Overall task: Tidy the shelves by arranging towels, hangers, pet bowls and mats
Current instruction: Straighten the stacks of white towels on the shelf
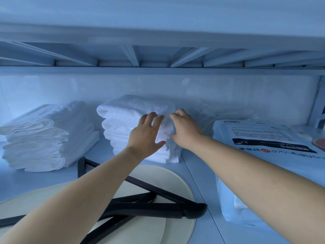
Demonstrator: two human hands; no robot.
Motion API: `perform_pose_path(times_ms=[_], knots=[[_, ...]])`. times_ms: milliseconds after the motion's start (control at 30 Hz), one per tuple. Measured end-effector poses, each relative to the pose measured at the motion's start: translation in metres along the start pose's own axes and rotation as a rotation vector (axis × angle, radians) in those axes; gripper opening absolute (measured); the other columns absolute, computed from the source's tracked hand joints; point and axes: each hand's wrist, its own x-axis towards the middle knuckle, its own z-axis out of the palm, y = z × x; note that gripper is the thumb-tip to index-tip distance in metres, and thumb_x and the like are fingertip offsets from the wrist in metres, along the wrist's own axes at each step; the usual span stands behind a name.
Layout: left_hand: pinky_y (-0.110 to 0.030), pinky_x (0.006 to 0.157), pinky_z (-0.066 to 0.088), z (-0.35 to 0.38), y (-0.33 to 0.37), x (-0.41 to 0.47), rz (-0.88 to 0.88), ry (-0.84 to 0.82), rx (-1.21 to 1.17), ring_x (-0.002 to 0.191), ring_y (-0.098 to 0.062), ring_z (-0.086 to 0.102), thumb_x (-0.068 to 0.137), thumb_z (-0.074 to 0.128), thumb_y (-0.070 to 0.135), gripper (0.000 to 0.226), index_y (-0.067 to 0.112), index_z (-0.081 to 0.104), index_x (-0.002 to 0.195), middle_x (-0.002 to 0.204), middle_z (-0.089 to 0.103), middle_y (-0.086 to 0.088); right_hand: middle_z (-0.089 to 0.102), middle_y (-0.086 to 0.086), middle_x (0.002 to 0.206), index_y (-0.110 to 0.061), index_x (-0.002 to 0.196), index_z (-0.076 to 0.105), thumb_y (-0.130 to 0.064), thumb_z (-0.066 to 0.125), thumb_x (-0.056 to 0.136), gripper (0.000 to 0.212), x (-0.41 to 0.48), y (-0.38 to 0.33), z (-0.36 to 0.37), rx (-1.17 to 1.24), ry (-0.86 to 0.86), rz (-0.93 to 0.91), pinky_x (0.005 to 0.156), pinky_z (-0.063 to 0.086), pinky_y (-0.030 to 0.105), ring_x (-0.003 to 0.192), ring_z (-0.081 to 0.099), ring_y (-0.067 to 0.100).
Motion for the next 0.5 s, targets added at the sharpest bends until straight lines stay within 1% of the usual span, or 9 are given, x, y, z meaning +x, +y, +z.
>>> perform_pose_path(times_ms=[133,233,333,500], knots=[[-0.029,0.054,0.047,0.008,0.003,0.001,-0.011,-0.007,-0.009,0.131,-0.025,0.025,0.066,0.073,0.054,0.073,0.029,0.045,0.128,0.14,0.03,-0.004,0.038,0.008,0.128,-0.011,0.127,0.043,-0.019,0.065,0.084,0.049,-0.002,0.0,0.004,-0.042,-0.017,0.019,0.087,0.042,0.034,0.112,0.049,0.028],[-0.028,0.049,0.046,0.011,0.004,0.002,-0.018,0.015,-0.038,0.128,-0.028,0.029,0.065,0.075,0.043,0.061,0.025,0.054,0.119,0.136,0.036,-0.007,0.037,0.008,0.128,-0.012,0.127,0.043,-0.012,0.063,0.083,0.048,-0.003,0.0,0.006,-0.048,-0.025,0.028,0.087,0.044,0.035,0.111,0.048,0.028],[-0.028,0.045,0.046,0.012,-0.002,0.0,0.019,0.021,-0.054,0.125,-0.03,0.031,0.065,0.074,0.031,0.053,0.023,0.056,0.115,0.133,0.038,-0.009,0.037,0.009,0.127,-0.012,0.127,0.043,-0.012,0.064,0.083,0.049,-0.003,0.001,0.007,-0.056,-0.039,0.025,0.089,0.044,0.034,0.111,0.048,0.028],[-0.026,0.044,0.043,0.009,-0.019,-0.002,0.04,0.012,-0.076,0.123,-0.029,0.031,0.065,0.074,0.026,0.05,0.022,0.056,0.112,0.131,0.036,-0.01,0.037,0.009,0.126,-0.011,0.127,0.043,-0.013,0.065,0.083,0.049,-0.002,-0.003,0.01,-0.057,-0.042,0.029,0.088,0.045,0.035,0.109,0.049,0.028]])
